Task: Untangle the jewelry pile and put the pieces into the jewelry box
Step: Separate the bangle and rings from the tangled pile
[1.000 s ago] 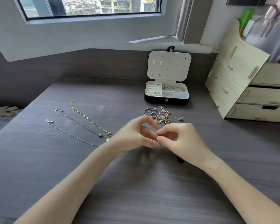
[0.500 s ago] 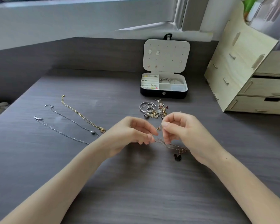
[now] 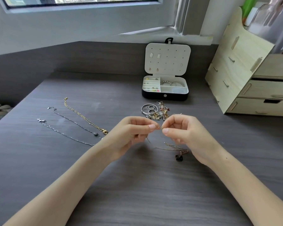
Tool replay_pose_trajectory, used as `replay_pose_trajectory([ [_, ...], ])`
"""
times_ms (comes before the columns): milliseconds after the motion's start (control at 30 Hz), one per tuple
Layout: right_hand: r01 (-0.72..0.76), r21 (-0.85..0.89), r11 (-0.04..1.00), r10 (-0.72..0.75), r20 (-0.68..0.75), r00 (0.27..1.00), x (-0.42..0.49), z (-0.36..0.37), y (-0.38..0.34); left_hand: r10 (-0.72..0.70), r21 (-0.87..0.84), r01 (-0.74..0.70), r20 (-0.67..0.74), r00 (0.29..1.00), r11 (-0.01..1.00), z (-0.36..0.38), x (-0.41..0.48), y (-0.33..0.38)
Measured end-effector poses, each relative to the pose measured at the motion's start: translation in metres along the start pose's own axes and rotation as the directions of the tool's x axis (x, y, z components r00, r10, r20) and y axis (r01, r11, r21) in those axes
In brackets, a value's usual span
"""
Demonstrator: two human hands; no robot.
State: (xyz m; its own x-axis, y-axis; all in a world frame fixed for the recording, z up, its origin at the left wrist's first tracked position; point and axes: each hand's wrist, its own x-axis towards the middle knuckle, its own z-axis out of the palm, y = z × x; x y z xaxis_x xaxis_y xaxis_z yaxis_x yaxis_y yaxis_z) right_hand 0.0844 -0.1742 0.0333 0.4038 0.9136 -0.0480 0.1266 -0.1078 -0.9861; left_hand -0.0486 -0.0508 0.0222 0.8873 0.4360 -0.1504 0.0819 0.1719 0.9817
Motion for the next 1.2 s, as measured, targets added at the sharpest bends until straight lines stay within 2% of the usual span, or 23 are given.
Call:
replay_pose_trajectory([
  [167,0.06,0.009,0.998,-0.06,-0.022,0.998,0.002,0.004,0.005,0.078,0.059,-0.076,-0.04,0.996,0.995,0.006,-0.001,0.008],
  [300,0.045,0.068,0.997,-0.053,0.123,0.991,0.003,0.003,-0.001,0.188,0.148,-0.179,-0.044,0.981,0.973,0.005,-0.004,0.034],
  [400,0.047,0.093,0.995,-0.065,0.201,0.977,0.003,0.002,-0.009,0.211,0.008,-0.212,-0.095,0.973,0.977,0.003,-0.004,0.059],
  [533,0.052,0.048,0.998,-0.06,0.18,0.982,0.003,0.004,-0.009,0.226,-0.166,-0.279,-0.28,0.933,0.946,-0.019,0.005,0.082],
  [600,0.025,0.012,1.0,-0.027,0.173,0.985,0.005,0.006,-0.008,0.181,-0.238,-0.291,-0.396,0.9,0.927,-0.042,0.011,0.088],
  [700,-0.011,-0.019,1.0,0.014,0.171,0.985,0.013,0.012,-0.007,0.043,-0.336,-0.24,-0.5,0.865,0.911,-0.082,0.02,0.088],
  [800,-0.034,-0.093,0.995,0.046,0.121,0.992,0.029,0.026,-0.009,-0.008,-0.285,-0.209,-0.609,0.793,0.935,-0.119,0.03,0.08],
  [867,-0.004,-0.216,0.976,0.02,0.071,0.997,0.044,0.039,-0.01,-0.016,-0.208,-0.172,-0.68,0.733,0.963,-0.139,0.037,0.072],
  [933,0.11,-0.487,0.866,-0.107,0.034,0.994,0.062,0.054,-0.008,0.001,-0.067,-0.074,-0.733,0.681,0.995,-0.158,0.045,0.06],
  [1000,0.204,-0.736,0.645,-0.242,0.056,0.969,0.077,0.069,-0.004,0.053,0.113,0.06,-0.789,0.613,0.992,-0.176,0.051,0.048],
  [1100,0.237,-0.866,0.439,-0.298,0.109,0.948,0.095,0.089,0.002,0.156,0.317,0.243,-0.845,0.512,0.917,-0.198,0.057,0.036],
  [1200,0.263,-0.917,0.3,-0.287,0.176,0.941,0.106,0.102,0.005,0.203,0.441,0.427,-0.844,0.497,0.789,-0.209,0.06,0.031],
])
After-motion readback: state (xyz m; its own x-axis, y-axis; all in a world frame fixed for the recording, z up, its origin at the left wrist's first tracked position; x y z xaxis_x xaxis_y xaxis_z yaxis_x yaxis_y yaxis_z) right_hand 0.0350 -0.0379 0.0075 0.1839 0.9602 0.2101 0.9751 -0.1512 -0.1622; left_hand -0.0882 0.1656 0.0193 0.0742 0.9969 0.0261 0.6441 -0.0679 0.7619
